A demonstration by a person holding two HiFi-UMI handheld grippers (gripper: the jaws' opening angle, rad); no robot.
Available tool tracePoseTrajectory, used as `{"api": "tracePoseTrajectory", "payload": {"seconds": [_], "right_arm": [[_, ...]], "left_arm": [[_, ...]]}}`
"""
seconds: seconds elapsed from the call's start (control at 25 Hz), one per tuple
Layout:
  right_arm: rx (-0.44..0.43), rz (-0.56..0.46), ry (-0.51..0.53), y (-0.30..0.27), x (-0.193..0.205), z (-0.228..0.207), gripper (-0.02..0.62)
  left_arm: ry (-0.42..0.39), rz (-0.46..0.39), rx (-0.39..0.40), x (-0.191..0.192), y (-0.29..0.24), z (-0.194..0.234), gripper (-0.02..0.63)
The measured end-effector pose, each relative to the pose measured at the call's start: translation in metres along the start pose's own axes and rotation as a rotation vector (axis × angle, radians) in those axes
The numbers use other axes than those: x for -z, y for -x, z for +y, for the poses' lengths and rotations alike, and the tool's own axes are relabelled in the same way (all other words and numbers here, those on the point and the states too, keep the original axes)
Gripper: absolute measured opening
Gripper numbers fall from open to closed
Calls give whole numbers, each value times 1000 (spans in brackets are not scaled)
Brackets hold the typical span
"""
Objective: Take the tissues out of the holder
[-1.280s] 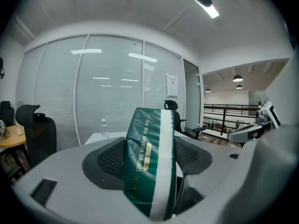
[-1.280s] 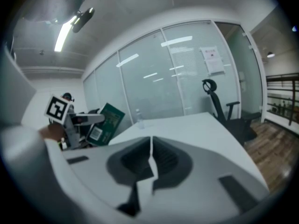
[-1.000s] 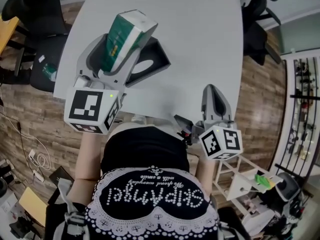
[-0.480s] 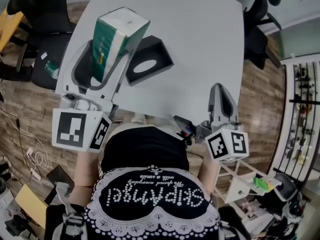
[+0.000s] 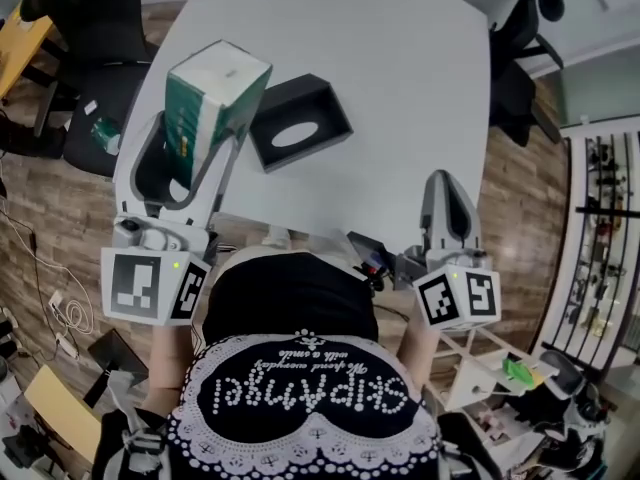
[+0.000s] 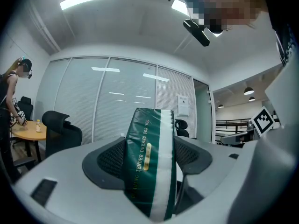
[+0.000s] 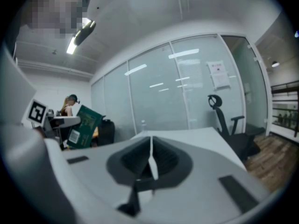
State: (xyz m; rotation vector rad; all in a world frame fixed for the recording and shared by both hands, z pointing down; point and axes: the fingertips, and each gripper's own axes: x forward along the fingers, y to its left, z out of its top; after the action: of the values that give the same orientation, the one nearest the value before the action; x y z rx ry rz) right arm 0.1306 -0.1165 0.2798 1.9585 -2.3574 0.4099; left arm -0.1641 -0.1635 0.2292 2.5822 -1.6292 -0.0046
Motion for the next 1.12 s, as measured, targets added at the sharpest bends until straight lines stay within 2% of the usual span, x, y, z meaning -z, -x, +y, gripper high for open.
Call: {"api": "tracePoseTrajectory", "payload": {"seconds": [0.28,0.64,1.12], "right_arm": [[6,0,29,2,2,2,35],[18,27,47,14,11,3,35],[-21,56,70,17,27,16,35]], "left_arm": [[-8,26,-26,15,17,5,347],[-6,69,-17,40,35,1,347],[10,123,-8,66,46,-6,347]]}}
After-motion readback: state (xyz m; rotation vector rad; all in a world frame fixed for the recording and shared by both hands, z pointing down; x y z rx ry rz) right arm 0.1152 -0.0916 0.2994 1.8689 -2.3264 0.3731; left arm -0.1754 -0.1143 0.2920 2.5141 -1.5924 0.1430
